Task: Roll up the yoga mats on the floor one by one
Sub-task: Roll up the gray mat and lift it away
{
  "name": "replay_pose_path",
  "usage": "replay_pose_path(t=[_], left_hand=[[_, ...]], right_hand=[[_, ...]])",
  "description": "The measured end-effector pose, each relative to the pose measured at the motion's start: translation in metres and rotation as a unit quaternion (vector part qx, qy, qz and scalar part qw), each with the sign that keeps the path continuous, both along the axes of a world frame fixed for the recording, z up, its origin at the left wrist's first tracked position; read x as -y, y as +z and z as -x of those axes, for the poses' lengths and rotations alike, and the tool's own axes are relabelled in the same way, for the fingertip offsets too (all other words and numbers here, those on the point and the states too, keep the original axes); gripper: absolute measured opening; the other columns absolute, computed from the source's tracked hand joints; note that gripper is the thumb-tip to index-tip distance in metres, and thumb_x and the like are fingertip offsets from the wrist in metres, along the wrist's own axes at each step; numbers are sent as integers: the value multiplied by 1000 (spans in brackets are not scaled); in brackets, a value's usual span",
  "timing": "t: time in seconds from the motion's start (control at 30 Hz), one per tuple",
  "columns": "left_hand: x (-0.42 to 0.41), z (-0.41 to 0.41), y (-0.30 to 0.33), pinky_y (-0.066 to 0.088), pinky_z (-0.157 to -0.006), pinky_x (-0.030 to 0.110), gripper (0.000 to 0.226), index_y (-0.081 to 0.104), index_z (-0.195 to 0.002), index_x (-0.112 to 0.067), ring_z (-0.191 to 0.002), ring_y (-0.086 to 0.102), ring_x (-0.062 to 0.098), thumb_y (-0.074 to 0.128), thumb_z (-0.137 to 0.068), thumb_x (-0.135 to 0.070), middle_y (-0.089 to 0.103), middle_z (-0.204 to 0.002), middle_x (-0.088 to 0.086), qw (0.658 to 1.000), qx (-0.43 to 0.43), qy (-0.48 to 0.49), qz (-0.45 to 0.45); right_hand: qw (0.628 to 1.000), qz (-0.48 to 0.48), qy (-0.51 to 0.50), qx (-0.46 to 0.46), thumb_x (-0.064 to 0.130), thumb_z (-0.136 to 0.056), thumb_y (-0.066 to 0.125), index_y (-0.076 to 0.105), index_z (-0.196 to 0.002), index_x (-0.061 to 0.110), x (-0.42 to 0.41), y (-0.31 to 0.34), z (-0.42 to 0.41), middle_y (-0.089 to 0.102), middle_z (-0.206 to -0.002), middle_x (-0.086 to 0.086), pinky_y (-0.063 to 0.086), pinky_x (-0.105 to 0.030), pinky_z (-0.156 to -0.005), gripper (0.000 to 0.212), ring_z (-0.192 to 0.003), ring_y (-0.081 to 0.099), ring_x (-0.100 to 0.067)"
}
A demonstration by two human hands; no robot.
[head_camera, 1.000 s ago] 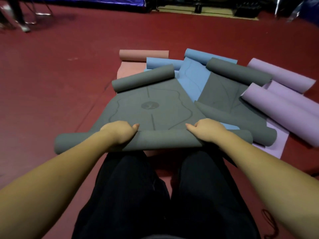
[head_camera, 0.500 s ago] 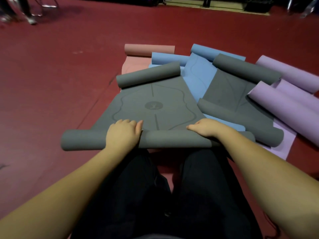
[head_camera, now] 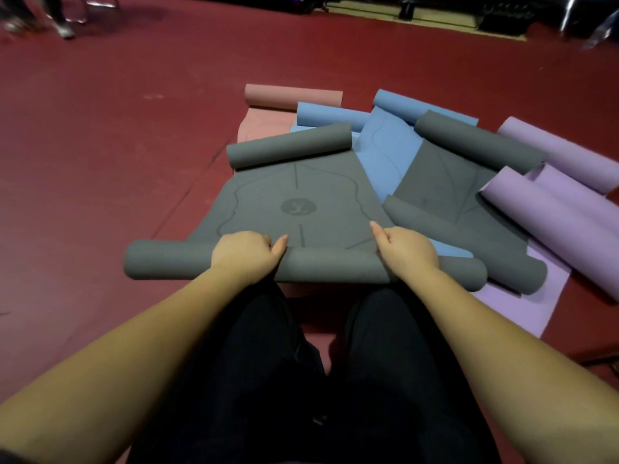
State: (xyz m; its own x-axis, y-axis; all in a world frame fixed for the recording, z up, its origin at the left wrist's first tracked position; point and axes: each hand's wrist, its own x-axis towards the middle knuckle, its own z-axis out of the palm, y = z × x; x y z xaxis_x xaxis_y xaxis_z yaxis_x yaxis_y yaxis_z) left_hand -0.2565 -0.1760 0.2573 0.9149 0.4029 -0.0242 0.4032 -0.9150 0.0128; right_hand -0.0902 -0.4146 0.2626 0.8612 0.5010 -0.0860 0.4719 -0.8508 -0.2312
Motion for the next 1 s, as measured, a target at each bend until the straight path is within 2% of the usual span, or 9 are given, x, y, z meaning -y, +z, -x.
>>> replay_pose_path(t=[0.1,0.23,0.37,0.43,0.57,0.63,0.73,0.87,1.0], left_hand=[[-7,-14,1,43,-79,37,68,69,-89,-16,-103,63,33,20,-98,-63,69,-107,12,996,-68,26,46],[-17,-25,6,44,-92,39,68,69,-110,-15,-114,59,33,21,-98,-61,64,-125,14,986,-135,34,96],[-17,-25,5,43,-93,41,67,67,-117,-18,-118,55,33,17,-100,-60,62,-127,13,985,-144,26,96],[-15,-17,-2,43,-89,43,64,63,-122,-23,-120,50,31,15,-99,-58,60,-121,11,994,-100,-12,38],[-4,9,-15,44,-75,42,66,63,-86,-16,-94,59,33,18,-92,-65,60,-91,8,1000,8,-14,-24],[-1,14,-18,45,-72,42,67,64,-83,-15,-89,60,34,19,-92,-65,60,-86,8,1000,13,-6,-22],[-2,4,-5,45,-77,42,77,65,-87,-15,-97,60,32,8,-89,-67,64,-93,8,1000,-10,-4,-13],[-5,-3,11,46,-78,40,68,68,-89,-16,-102,61,31,20,-98,-63,68,-101,9,999,8,-27,-15],[-6,-1,29,41,-75,38,67,64,-88,-19,-103,62,33,16,-98,-65,68,-107,11,998,-39,-28,32]], right_hand=[[995,-6,48,85,56,-100,27,62,-83,12,13,-15,11,64,-90,-10,39,-38,-72,58,-92,58,-33],[986,23,92,135,65,-88,17,62,-80,13,18,-27,23,66,-82,-10,41,-39,-72,69,-85,61,-33],[987,30,85,136,65,-90,21,59,-77,13,12,-27,15,66,-83,-10,36,-37,-68,66,-85,61,-33],[988,33,87,123,60,-96,32,56,-76,15,8,-28,9,66,-88,-10,34,-37,-69,55,-90,60,-33],[992,38,76,99,60,-97,32,48,-71,17,2,-27,4,61,-83,-6,32,-35,-64,53,-90,60,-31],[994,42,69,69,61,-97,31,47,-66,16,-2,-23,2,53,-72,-1,31,-35,-61,57,-86,59,-30],[996,63,58,26,63,-96,28,55,-69,16,-3,-12,-2,51,-69,0,36,-34,-62,61,-86,60,-30],[993,103,66,3,68,-94,22,72,-93,18,-2,7,-8,66,-94,-8,43,-33,-71,71,-99,62,-31],[984,138,84,-74,65,-97,23,68,-117,9,-1,28,-10,61,-129,-16,43,-37,-91,74,-117,56,-32]])
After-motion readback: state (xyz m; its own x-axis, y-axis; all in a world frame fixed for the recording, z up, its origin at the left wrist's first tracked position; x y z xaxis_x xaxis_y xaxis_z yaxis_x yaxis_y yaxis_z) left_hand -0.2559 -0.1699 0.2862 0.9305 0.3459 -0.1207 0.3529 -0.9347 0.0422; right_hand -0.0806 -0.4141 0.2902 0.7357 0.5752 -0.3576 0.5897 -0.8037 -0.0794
